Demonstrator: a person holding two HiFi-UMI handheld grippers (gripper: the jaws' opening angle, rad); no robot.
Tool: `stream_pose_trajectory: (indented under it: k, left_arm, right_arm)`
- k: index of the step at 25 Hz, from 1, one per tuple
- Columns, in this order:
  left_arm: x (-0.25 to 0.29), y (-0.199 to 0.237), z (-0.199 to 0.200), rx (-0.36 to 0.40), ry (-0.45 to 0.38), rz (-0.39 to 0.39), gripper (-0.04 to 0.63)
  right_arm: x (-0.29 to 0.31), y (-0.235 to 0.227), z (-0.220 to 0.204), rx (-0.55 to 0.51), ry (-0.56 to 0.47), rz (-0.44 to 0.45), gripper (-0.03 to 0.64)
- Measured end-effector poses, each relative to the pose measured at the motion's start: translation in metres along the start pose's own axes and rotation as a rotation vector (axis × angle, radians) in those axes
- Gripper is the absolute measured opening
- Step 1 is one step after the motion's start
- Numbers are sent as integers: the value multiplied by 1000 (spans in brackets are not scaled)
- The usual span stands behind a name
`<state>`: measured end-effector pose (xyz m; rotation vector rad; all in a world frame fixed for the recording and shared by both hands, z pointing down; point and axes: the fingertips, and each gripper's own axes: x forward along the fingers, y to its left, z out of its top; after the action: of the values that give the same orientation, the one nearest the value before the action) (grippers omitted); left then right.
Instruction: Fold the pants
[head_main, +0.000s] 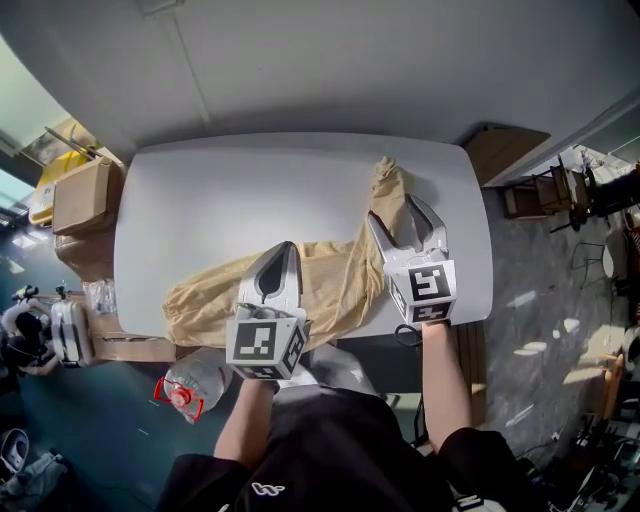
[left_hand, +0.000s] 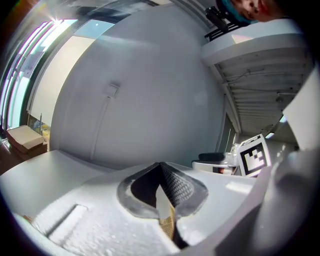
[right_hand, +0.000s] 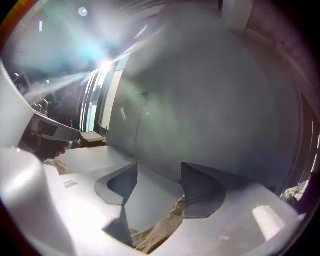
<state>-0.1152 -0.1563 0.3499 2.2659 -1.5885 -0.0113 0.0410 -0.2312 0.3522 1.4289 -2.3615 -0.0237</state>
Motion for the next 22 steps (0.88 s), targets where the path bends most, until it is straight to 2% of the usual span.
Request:
stream_pose_trajectory:
  k: [5,13,18,22]
  left_arm:
    - [39,4,-15,25,36,-15,6]
    - [93,18,-44,37,114,-9,6]
    - [111,27,-63,15,142,17,6]
    - [130,34,-81,22,168,40,6]
  right_arm:
    - [37,-21,-32,-11,60,-19,270]
    - [101,-63,-117,-1,324,-150,273]
    - [140,-78,-149,-123,441,-183,272]
    - [160,-86,-171,-146,491,-210,272]
